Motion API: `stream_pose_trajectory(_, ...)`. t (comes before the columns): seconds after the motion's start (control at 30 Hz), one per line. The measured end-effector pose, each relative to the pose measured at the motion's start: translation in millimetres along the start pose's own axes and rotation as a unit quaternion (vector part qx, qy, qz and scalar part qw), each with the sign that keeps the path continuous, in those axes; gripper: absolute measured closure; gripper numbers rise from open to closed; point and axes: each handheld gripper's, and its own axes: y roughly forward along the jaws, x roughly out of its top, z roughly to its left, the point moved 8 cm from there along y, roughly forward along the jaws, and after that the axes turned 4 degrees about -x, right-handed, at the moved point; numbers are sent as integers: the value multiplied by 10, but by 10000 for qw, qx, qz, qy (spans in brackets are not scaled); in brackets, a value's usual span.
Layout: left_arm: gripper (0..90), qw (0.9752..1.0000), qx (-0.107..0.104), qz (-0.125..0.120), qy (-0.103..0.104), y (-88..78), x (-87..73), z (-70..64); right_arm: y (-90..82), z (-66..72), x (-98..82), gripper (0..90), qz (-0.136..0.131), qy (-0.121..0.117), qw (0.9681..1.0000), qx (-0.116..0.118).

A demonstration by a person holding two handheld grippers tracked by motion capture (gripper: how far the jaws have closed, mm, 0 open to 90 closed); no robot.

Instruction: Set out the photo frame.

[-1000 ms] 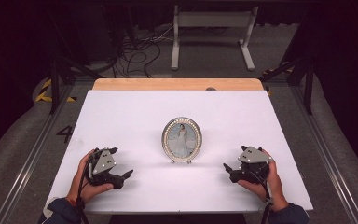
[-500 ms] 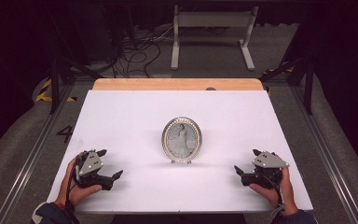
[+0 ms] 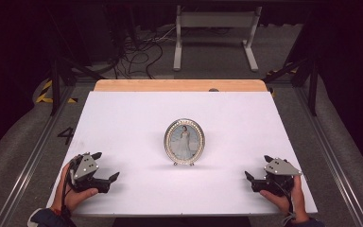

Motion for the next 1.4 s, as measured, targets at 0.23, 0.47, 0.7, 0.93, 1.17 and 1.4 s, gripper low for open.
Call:
stream_pose_trajectory(0.23,65,10000,-50,46,25,15,-20,-31,17,14,17,109,29,-60,10000,7)
stream_pose_trajectory(0.47,63,10000,-44,9,32,7,-13,-35,24,23,24,109,36,-110,9999,-14)
stream_pose_trajectory(0.7,62,10000,-47,44,69,31,-7,-37,29,6,15,109,46,-96,9999,-19)
stream_pose_trajectory(0.93,60,10000,-45,36,50,27,-5,-43,7,-12,29,109,-3,-89,9999,-50)
stream_pose_trajectory(1.17,59,9999,-60,58,56,44,-8,-45,18,-8,24,109,21,-96,9999,-51)
stream_pose_trajectory(1.4,59,9999,-41,110,96,53,-17,-44,28,-11,16,109,52,-74,9999,-64)
